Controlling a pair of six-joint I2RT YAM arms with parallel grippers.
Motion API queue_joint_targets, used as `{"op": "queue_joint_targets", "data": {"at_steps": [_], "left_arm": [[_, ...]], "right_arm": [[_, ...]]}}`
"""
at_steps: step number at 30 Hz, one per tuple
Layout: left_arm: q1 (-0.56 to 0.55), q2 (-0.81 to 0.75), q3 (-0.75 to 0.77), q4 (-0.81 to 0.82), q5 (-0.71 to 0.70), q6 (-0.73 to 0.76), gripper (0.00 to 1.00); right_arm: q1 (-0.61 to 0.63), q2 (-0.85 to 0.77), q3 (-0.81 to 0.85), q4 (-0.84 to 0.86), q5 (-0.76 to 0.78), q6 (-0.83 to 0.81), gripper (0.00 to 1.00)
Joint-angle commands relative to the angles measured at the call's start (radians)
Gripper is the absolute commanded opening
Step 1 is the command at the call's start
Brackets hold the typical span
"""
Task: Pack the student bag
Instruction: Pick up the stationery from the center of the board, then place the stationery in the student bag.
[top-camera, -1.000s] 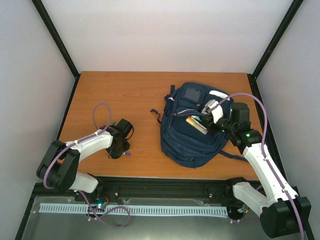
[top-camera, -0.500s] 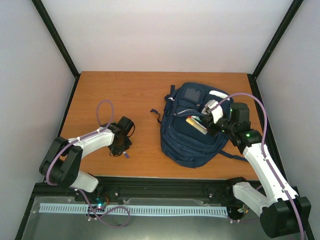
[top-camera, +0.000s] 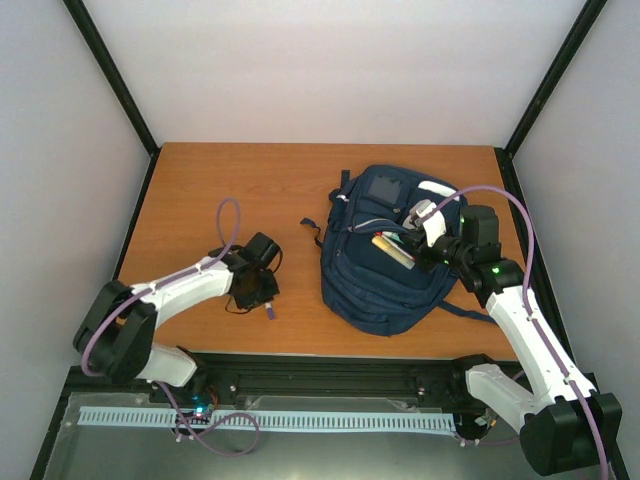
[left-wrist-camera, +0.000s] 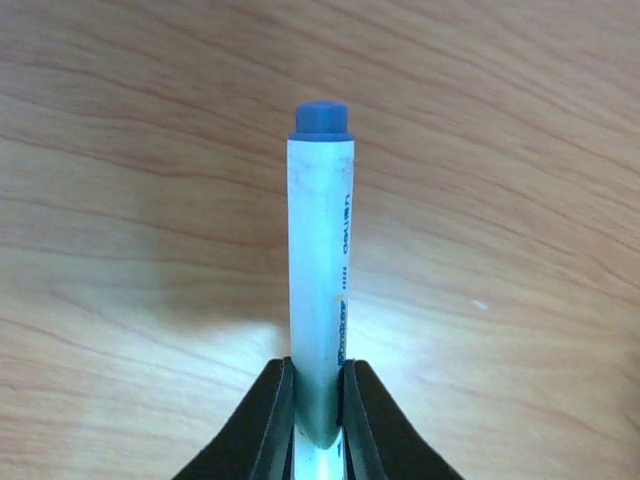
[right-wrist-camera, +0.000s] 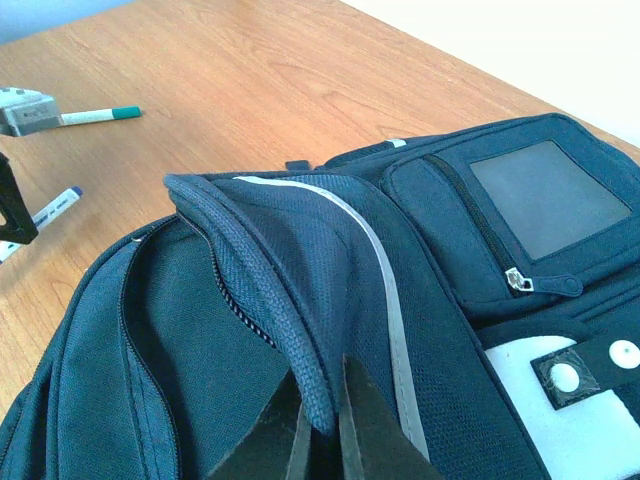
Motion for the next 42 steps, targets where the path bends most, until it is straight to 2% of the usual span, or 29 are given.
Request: {"op": "queue_joint_targets", "data": {"at_steps": [1,3,6,9,11,16,21,26,34,42], "left_arm": [[-0.057,-0.124,0.055,0.011,0.036,0.047,0.05],[-0.081,-0.196,0.035,0.096,0.031,0.049,0.04],[-0.113,-0.29,-0.009,0.283,0.101,0.061,0.03],[-0.172,-0.327,-0.027,0.452,0.179,0.076,0.03],[-0.211,-0.322,-0.016,0.516,0.183,0.076,0.04],[-0.322,-0.226,0.033,0.669,0.254,0.075,0.03],[-0.4,-0.038,0.139,0.788,0.315,0.017,0.03],[-0.412,0.129,0.255,0.82,0.272,-0.065,0.01],[-0.412,0.325,0.436,0.837,0.011,-0.243,0.02],[-0.413,0.452,0.515,0.966,-0.062,-0.475,0.04]], "right_arm": [[-0.004,-0.009,0.025,0.082,-0.061,-0.004,0.03],[-0.005,-0.007,0.025,0.083,-0.062,-0.002,0.03],[-0.004,-0.003,0.024,0.084,-0.065,0.001,0.03],[-0.005,0.003,0.023,0.086,-0.069,0.004,0.03],[-0.004,0.007,0.023,0.086,-0.069,0.005,0.03],[-0.005,0.0,0.021,0.091,-0.064,0.006,0.03],[-0.005,-0.009,0.016,0.095,-0.059,0.007,0.03],[-0.005,-0.002,0.016,0.096,-0.061,0.006,0.03],[-0.005,-0.006,0.012,0.098,-0.064,0.006,0.03],[-0.006,0.001,0.007,0.1,-0.084,0.013,0.03]]}}
